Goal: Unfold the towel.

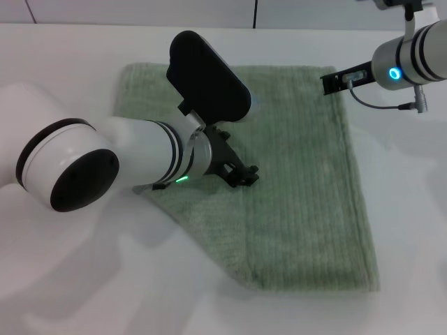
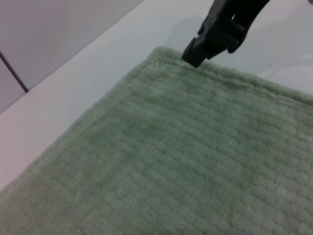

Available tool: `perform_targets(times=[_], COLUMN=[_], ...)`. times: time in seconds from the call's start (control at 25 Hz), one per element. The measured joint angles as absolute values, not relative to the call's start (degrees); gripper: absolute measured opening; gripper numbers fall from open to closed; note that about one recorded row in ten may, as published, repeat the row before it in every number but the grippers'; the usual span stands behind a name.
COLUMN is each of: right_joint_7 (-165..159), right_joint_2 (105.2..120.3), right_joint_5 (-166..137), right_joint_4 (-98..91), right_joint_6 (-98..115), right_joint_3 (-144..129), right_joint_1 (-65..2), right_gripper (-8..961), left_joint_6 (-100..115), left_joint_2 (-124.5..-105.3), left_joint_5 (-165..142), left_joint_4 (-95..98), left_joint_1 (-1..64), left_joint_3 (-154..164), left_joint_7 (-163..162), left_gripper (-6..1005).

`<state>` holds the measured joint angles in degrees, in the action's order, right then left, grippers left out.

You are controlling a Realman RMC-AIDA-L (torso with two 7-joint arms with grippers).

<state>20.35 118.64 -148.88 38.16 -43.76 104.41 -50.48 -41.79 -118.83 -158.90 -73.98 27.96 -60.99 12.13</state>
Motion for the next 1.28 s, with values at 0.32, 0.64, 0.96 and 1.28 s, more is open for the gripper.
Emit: perform_targets(times=[0.32, 0.64, 0.96, 1.28], right_joint_7=[20.71, 20.79, 20.83, 20.83], right_joint_2=[118.74, 118.74, 118.74, 118.74], right_joint_5=[-147.38, -147.13, -147.06, -146.99], right_joint_4=[36.49, 35.46, 34.76, 34.46], right_joint_6=[-41.9, -41.81, -41.77, -41.75], right_joint_3=[102.55, 102.56, 102.57, 102.51], right_joint_1=[-50.42, -50.65, -50.84, -50.97], right_gripper=[-2, -2, -2, -2], left_joint_6=[-41.74, -41.74, -41.83, -42.07], left_joint_2=[-118.83, -118.83, -118.83, -118.83], left_joint_5=[-158.91, -158.91, -158.91, -158.91], left_joint_4=[-73.96, -73.85, -73.82, -73.84], left_joint_1=[28.21, 28.47, 28.81, 28.86], left_joint_3=[-60.99, -60.99, -60.99, -60.99], left_joint_7=[12.12, 12.12, 12.12, 12.13], left_gripper=[782, 782, 782, 781])
